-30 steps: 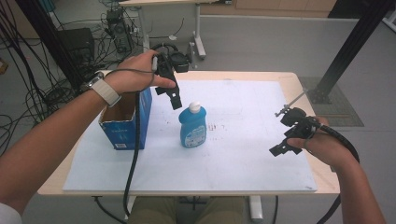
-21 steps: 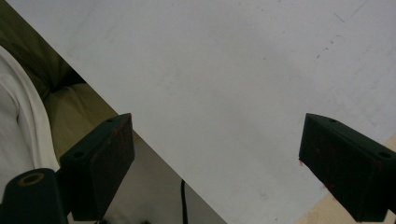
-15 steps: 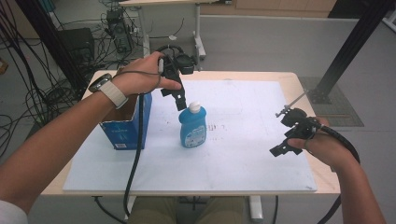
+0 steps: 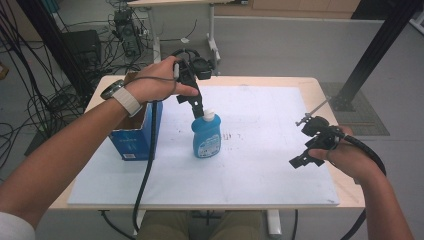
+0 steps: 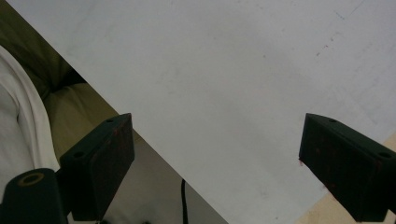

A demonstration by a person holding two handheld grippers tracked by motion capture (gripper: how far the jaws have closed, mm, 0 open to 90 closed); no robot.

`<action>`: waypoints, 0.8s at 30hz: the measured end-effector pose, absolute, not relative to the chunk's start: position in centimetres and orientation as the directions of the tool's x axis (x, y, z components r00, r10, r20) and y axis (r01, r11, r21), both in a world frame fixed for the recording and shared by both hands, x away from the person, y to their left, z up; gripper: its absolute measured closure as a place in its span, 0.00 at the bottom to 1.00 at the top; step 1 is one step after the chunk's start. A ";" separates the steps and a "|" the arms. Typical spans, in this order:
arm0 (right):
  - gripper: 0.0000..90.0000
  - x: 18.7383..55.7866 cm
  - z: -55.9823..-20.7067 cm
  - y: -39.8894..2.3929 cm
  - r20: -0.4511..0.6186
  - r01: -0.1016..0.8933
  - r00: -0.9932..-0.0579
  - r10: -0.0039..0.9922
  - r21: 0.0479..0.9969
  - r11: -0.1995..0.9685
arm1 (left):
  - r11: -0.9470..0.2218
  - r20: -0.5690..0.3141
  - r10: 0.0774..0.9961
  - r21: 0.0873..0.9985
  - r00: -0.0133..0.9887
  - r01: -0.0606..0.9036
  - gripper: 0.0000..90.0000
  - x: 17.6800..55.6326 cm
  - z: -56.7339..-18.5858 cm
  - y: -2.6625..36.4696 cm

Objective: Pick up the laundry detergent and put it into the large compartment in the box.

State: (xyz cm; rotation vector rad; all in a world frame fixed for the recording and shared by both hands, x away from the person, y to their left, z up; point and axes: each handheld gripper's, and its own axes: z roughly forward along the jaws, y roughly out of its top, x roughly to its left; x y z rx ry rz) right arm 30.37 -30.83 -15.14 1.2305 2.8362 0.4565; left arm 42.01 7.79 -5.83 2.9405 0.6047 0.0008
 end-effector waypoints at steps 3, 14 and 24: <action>0.12 30.4 -15.1 -30.9 0.099 0.711 -0.691 0.716 0.271 0.649 | -0.910 -0.031 0.391 0.141 0.920 0.391 0.09 42.1 -5.9 7.8; 0.12 30.4 -15.2 -31.0 0.101 0.711 -0.691 0.716 0.274 0.647 | -0.912 -0.017 0.387 0.137 0.922 0.386 0.08 42.1 -6.3 7.1; 0.12 30.2 -15.3 -31.2 0.104 0.715 -0.687 0.719 0.275 0.643 | -0.913 -0.009 0.385 0.143 0.923 0.382 0.08 42.0 -6.6 6.6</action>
